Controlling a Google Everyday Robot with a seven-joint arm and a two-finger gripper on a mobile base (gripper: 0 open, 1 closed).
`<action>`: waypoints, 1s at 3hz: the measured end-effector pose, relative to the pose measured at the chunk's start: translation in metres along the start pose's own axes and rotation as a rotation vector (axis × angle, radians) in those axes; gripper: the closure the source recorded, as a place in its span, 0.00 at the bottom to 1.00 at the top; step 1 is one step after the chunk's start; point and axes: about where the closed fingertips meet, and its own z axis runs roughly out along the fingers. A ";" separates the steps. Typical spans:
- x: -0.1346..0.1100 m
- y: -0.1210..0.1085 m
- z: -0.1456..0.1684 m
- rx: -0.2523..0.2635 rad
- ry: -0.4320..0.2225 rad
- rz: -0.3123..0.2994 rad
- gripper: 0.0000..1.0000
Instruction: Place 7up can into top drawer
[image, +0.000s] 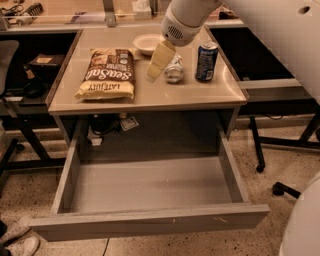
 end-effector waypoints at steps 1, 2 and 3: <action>-0.007 -0.009 0.009 -0.009 -0.019 0.006 0.00; -0.028 -0.050 0.031 -0.028 -0.035 0.050 0.00; -0.031 -0.056 0.026 -0.017 -0.048 0.054 0.00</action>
Offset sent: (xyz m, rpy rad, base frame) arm 0.0860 0.0107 0.0159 0.0988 0.0031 -0.0208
